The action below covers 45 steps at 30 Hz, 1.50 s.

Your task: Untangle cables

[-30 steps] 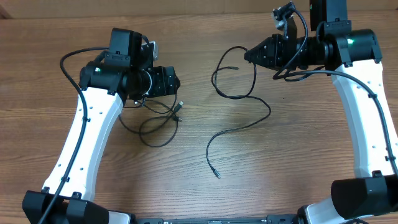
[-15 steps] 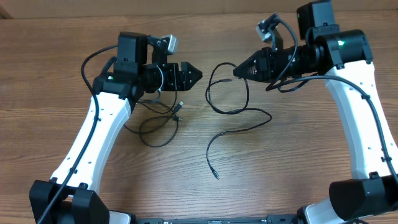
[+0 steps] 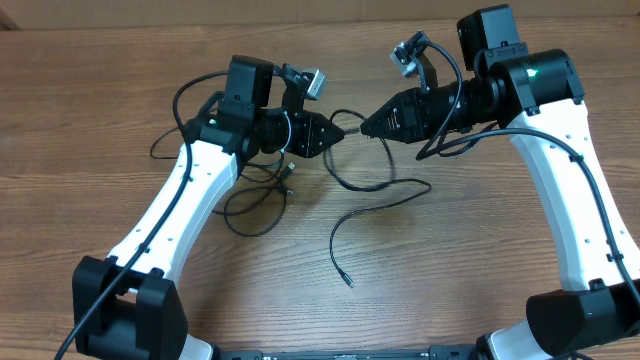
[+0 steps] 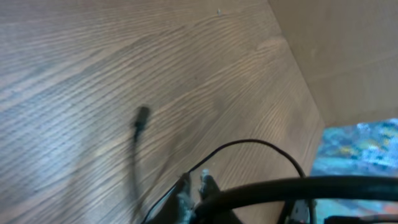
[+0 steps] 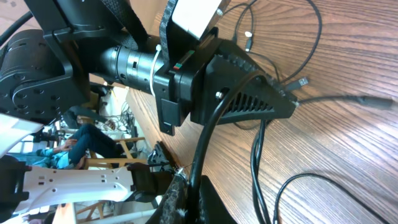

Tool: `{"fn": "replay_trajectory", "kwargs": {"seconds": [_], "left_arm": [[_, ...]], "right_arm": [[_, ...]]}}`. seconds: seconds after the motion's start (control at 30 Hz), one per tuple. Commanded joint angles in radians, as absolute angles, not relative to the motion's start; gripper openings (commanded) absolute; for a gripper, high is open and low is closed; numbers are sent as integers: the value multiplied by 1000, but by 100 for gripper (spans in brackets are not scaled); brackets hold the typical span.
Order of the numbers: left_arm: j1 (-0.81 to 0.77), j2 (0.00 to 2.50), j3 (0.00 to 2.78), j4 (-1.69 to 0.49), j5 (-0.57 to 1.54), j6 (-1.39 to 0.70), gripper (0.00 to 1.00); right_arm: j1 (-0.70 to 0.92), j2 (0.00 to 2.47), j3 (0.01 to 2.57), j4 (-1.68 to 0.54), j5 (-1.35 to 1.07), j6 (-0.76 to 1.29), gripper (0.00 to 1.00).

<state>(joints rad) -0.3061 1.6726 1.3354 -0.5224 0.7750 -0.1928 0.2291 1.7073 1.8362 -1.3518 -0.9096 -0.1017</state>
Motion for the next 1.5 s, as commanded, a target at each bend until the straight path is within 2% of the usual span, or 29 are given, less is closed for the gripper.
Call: {"fn": "replay_trajectory", "kwargs": {"seconds": [0.0,0.03,0.1,0.13,0.17,0.23,0.27,0.37,0.47,0.67,0.8,0.87,1.03,1.17,1.4,1.47], "left_arm": [[-293,1676,1339,-519,775,-237,4],[-284,1669,1339,-525,739,-270,4],[-261,1641,1340,-560,642,-351,4],[-250,1625,1340,-586,589,-397,4],[-238,1603,1340,-624,522,-455,4],[-228,1563,1340,-725,371,-620,4],[-228,1546,1340,-787,296,-736,4],[-228,1541,1340,-842,291,-1153,4],[-227,1541,1340,-805,375,-1470,4],[-186,1541,1340,-615,532,-1779,4],[-169,1541,1340,-571,611,-1856,4],[-168,1541,1340,-550,676,-1928,4],[-168,1541,1340,-514,682,-1975,4],[-168,1541,1340,-514,681,-1979,4],[-162,1541,1340,-514,683,-1990,4],[-162,1541,1340,-514,690,-1990,4]], "right_arm": [[224,1697,1832,-1353,-859,-112,4],[221,1697,1832,-1354,-828,-104,4],[206,1697,1832,-1346,-712,-50,20],[199,1697,1832,-1340,-657,-17,37],[188,1697,1832,-1328,-591,29,62],[179,1697,1832,-1310,-547,81,77],[179,1697,1832,-1303,-564,83,78],[215,1697,1827,-1298,-588,123,79],[265,1697,1781,-1256,-585,181,78],[347,1697,1664,-1116,-619,233,71],[418,1697,1651,-966,-604,236,67],[449,1701,1637,-884,-529,307,64],[492,1721,1551,-707,-481,448,57],[500,1721,1446,-556,-480,498,56],[545,1723,1406,-440,-444,498,55],[550,1723,1406,-425,-426,498,48]]}}
